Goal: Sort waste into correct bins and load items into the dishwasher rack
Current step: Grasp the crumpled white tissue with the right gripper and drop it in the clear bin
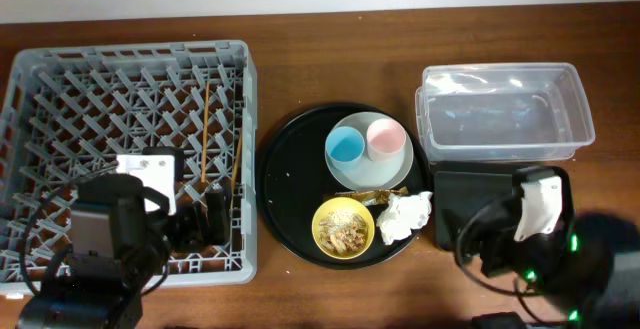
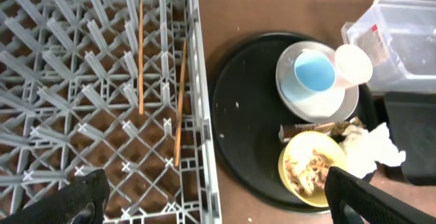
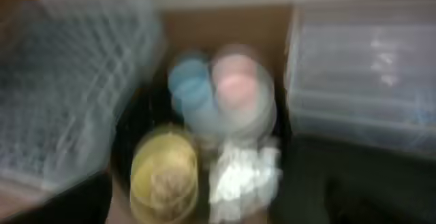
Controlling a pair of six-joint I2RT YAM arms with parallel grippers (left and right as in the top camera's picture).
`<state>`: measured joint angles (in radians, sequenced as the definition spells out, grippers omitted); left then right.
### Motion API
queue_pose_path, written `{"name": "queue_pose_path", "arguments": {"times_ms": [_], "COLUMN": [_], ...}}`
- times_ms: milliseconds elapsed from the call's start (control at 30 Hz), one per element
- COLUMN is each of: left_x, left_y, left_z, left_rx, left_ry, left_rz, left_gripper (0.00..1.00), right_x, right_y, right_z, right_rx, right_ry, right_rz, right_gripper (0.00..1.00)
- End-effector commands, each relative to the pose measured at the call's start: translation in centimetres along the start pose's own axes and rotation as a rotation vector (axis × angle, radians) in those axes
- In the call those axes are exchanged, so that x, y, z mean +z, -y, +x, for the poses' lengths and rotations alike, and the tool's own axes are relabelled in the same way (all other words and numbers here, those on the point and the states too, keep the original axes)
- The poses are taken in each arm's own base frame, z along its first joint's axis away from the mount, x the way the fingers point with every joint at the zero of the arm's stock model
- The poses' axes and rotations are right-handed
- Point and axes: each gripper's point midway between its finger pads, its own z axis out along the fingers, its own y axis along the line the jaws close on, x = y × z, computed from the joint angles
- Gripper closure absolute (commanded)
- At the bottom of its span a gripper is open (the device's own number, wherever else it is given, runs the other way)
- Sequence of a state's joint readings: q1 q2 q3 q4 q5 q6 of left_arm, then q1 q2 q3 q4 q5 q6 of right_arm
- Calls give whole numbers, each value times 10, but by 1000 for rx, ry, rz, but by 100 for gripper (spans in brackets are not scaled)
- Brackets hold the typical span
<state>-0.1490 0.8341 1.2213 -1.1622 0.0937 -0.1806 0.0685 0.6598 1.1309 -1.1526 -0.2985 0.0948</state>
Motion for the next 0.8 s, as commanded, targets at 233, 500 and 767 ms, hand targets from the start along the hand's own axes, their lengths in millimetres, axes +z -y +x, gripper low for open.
{"name": "queue_pose_path", "arguments": {"times_ms": [233,500,767], "left_x": [-4,-4,-4], "left_y": [-6,-6,-6], "left_z": [26,26,26], "left_rx": [-21,-21,-21], "left_ry": [-102,-102,-102], "left_rz": [-27,-27,-27], "left_gripper": [1,1,1], "right_x": [96,215,232], "right_y": [35,27,35], "right_z": [80,149,177], "right_rx": [286,22,31], "right_ry": [-596,-739,-767], "right_rz": [202,426,432], "right_gripper": [41,32,44]}}
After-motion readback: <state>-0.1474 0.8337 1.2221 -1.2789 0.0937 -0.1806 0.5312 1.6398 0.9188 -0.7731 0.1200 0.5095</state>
